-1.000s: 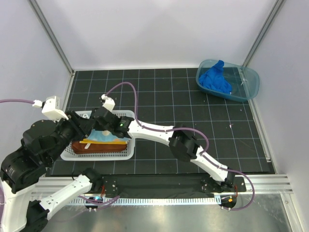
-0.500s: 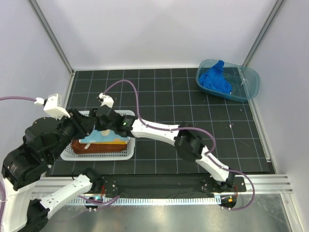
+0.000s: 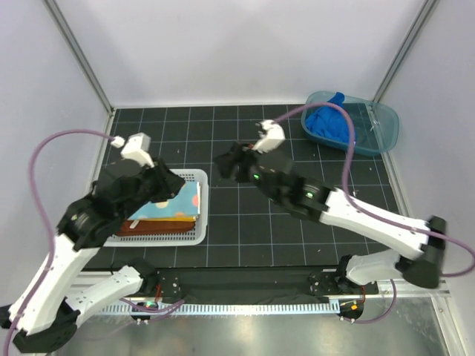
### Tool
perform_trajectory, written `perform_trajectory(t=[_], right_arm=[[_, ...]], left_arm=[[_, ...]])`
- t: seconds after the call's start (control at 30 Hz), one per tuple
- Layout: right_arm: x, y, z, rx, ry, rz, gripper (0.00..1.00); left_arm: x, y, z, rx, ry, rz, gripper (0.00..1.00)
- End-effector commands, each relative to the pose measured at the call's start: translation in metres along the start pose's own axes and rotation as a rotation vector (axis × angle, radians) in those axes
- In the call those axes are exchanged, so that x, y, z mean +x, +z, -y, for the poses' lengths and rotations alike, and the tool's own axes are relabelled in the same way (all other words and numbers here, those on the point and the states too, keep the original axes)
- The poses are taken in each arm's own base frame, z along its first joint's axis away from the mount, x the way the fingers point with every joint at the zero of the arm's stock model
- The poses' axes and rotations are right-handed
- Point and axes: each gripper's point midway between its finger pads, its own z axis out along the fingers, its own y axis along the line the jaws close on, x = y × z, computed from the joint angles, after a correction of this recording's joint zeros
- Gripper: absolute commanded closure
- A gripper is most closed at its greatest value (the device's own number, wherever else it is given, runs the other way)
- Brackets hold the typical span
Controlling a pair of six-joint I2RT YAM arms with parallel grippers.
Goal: Fold and stack the towels
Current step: Neatly place the folded towel into the bin
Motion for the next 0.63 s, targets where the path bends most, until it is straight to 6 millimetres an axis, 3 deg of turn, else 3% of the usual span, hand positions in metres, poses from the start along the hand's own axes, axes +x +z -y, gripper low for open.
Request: perform_trajectory(t=[0.0, 0.07, 0.13, 0.17, 0.2, 0.27, 0.3, 0.37, 0.47, 0.6], right_arm=[[0.005, -0.039, 0.068, 0.201, -0.109, 0.040, 0.27], [0.005, -0.071, 0.097, 0.245, -0.126, 0.042, 0.26], [0.005, -0.090, 0.119, 0.294, -0.127, 0.056, 0.25], [0.020, -0.101, 0.141, 0.346, -0.157, 0.019, 0.25], [0.011, -0.116, 0.148, 0.354, -0.118, 0.059, 0.24], [0.026, -0.129, 0.173, 0.403, -0.134, 0.034, 0.24], [0.021, -0.140, 0.178, 0.398, -0.115, 0.059, 0.24], [0.031, -0.150, 0.198, 0.440, -0.118, 0.059, 0.23], [0.027, -0.161, 0.208, 0.452, -0.105, 0.091, 0.23], [0.016, -0.165, 0.207, 0.467, -0.118, 0.120, 0.19]], left_arm=[[0.005, 0.030, 0.020, 0.075, -0.022, -0.009, 0.65], [0.020, 0.044, 0.026, 0.074, 0.005, -0.051, 0.65], [0.030, 0.060, 0.027, 0.043, 0.035, -0.055, 0.64], [0.037, 0.063, 0.031, 0.050, 0.056, -0.067, 0.64], [0.041, 0.066, 0.033, 0.048, 0.068, -0.071, 0.64], [0.052, 0.078, 0.032, 0.031, 0.084, -0.082, 0.63], [0.059, 0.081, 0.034, 0.036, 0.090, -0.099, 0.63], [0.076, 0.093, 0.035, 0.028, 0.110, -0.135, 0.63], [0.092, 0.098, 0.037, 0.023, 0.130, -0.158, 0.64], [0.094, 0.096, 0.037, 0.031, 0.126, -0.152, 0.63]])
